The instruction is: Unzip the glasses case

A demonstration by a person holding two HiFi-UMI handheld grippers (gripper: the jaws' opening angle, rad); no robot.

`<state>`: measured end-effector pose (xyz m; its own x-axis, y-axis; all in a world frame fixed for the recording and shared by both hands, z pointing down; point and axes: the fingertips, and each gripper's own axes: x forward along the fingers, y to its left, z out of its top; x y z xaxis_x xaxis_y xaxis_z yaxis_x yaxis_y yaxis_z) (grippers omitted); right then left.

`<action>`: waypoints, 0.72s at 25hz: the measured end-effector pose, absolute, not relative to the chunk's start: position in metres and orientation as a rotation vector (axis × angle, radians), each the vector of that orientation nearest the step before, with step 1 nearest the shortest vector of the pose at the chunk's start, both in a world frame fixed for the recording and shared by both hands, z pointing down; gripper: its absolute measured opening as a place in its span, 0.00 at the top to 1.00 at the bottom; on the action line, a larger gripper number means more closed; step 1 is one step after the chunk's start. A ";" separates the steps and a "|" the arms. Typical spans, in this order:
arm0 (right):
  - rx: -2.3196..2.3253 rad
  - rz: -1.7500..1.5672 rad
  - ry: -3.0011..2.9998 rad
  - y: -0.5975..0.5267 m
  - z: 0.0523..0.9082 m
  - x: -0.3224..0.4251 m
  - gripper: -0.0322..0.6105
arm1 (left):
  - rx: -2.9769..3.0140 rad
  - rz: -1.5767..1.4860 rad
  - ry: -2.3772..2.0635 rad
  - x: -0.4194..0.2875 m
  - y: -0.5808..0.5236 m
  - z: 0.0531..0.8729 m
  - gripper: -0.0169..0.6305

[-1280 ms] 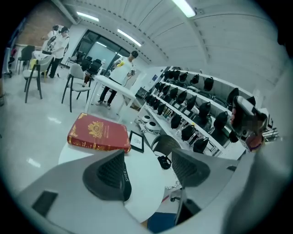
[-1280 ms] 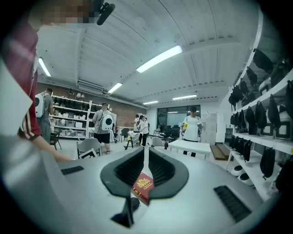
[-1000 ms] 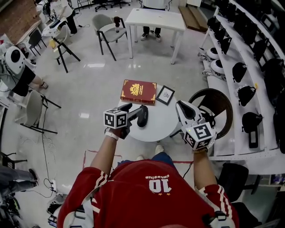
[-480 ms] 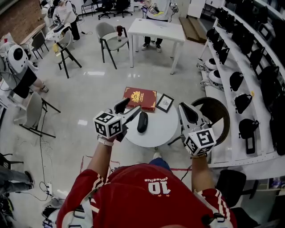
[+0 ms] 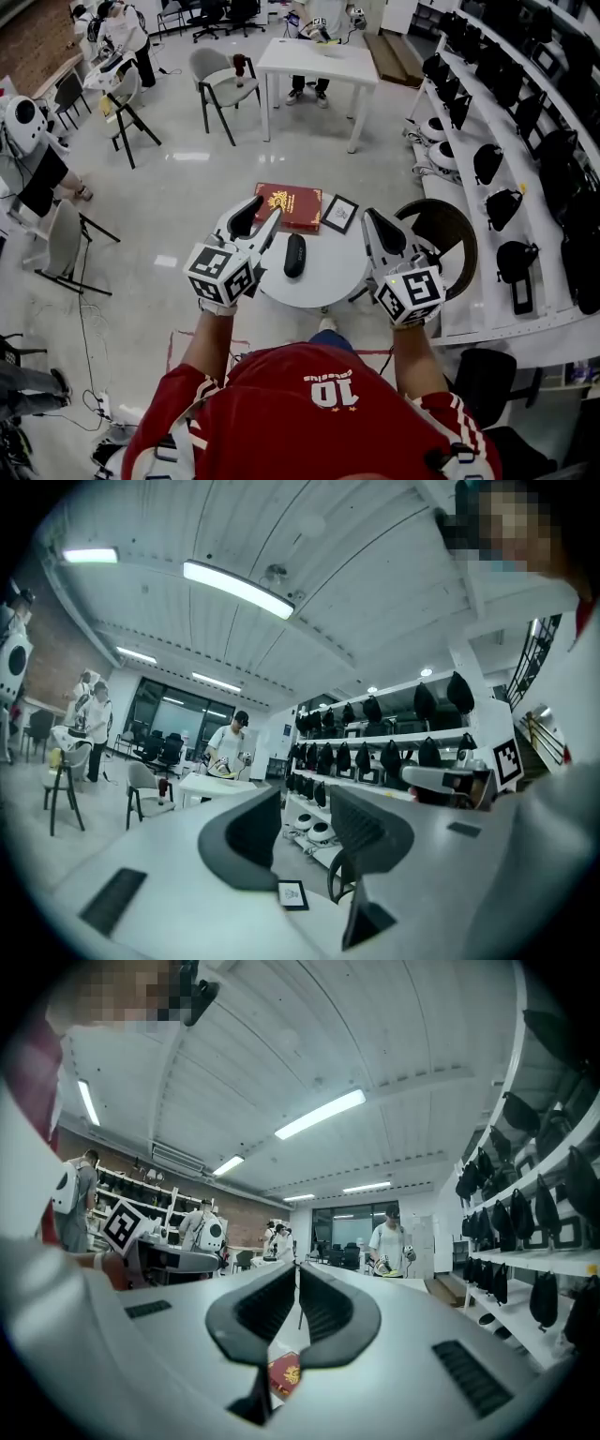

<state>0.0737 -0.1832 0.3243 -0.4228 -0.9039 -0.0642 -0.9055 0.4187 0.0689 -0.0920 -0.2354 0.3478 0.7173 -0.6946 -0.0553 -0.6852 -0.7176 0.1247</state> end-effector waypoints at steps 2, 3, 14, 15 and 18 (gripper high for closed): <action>-1.676 0.145 2.627 -0.184 0.322 0.072 0.91 | 2.832 -0.175 -1.136 -0.090 -0.233 0.341 0.74; -1.676 0.148 2.625 -0.184 0.321 0.071 0.91 | 2.837 -0.180 -1.146 -0.090 -0.233 0.338 0.75; -1.713 0.103 2.584 -0.191 0.318 0.073 0.91 | 2.791 -0.147 -1.277 -0.109 -0.243 0.346 0.91; -1.714 0.103 2.581 -0.191 0.317 0.072 0.91 | 2.789 -0.147 -1.289 -0.111 -0.243 0.346 0.93; -1.714 0.112 2.565 -0.192 0.314 0.071 0.92 | 2.781 -0.152 -1.293 -0.114 -0.244 0.347 0.95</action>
